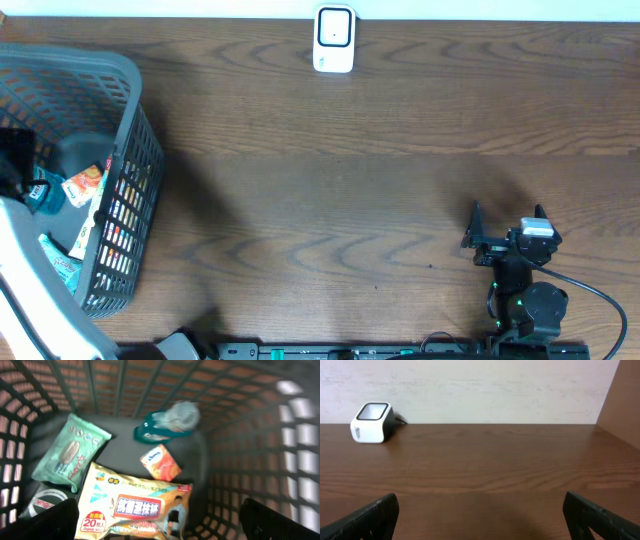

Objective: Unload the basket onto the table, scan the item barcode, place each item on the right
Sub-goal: 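Reach the left gripper into the basket and grasp the blue mouthwash bottle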

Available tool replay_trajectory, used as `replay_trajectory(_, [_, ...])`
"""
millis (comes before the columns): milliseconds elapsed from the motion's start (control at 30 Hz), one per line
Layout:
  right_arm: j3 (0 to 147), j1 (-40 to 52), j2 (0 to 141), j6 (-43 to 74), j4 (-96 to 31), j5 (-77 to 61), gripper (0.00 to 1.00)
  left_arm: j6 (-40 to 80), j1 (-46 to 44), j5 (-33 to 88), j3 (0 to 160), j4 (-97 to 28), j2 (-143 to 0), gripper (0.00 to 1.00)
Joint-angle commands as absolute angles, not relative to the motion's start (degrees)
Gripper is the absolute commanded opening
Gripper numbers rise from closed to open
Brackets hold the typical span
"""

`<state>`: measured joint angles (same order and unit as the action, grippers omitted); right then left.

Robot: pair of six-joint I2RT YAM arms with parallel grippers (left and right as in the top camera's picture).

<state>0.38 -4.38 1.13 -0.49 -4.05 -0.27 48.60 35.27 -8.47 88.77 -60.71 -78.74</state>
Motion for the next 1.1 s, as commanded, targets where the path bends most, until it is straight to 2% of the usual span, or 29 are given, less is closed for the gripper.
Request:
replay_trajectory(0, [0.32,-4.84,1.13,-0.93,-4.29,-0.40,0.99,43.79,38.48,-4.62,89.47,-60.38,-85.71,0.98])
replay_trajectory(133, [0.32,-4.84,1.13,-0.95,-4.29,-0.40,0.99,41.93,38.46,-9.91,89.47,-60.16,-91.55,0.98])
replay_trajectory(433, [0.32,-4.84,1.13,-0.95,-4.29,-0.40,0.99,35.35,38.52,-9.93,89.49,-51.94,-97.76,0.98])
replay_trajectory(1067, [0.32,-4.84,1.13,-0.93,-4.29,-0.40,0.99,35.81,42.09,-9.45,89.49,-47.53,-105.69,0.98])
